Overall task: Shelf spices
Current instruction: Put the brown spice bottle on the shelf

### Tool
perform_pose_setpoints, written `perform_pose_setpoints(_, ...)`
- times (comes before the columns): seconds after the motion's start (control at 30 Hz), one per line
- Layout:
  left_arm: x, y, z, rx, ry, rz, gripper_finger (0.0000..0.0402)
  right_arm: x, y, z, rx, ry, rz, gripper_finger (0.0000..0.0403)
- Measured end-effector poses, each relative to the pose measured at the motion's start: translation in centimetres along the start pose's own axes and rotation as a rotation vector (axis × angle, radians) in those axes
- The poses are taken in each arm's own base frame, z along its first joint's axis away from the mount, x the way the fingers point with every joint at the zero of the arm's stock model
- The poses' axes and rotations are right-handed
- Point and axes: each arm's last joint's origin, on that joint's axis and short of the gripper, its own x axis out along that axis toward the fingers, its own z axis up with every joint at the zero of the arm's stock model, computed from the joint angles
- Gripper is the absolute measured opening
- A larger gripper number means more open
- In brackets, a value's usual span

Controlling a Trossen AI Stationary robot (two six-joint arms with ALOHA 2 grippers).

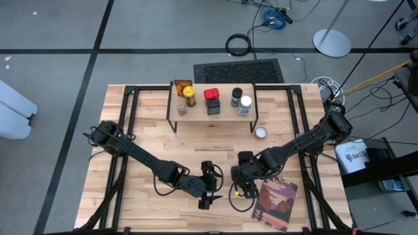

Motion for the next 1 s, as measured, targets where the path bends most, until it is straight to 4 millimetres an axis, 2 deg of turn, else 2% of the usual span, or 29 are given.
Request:
perform_pose_setpoints(0.4,-0.6,0.2,-0.2,-0.005,0.046,0.027,0.037,-3.4,0.2,1.4,-0.002,0.027,-0.045,0.0272)
perform_pose_setpoints(0.7,-4.2,0.3,1.2,0.015,0.046,0.09,0.037,-7.0,-1.0,3.5,-0.006,-0.018,-0.053,0.0276)
perform_pose_setpoints(1.0,-8.2,0.5,2.4,0.039,0.024,0.149,0.037,-12.1,-4.8,5.7,0.008,-0.071,-0.129,0.0276)
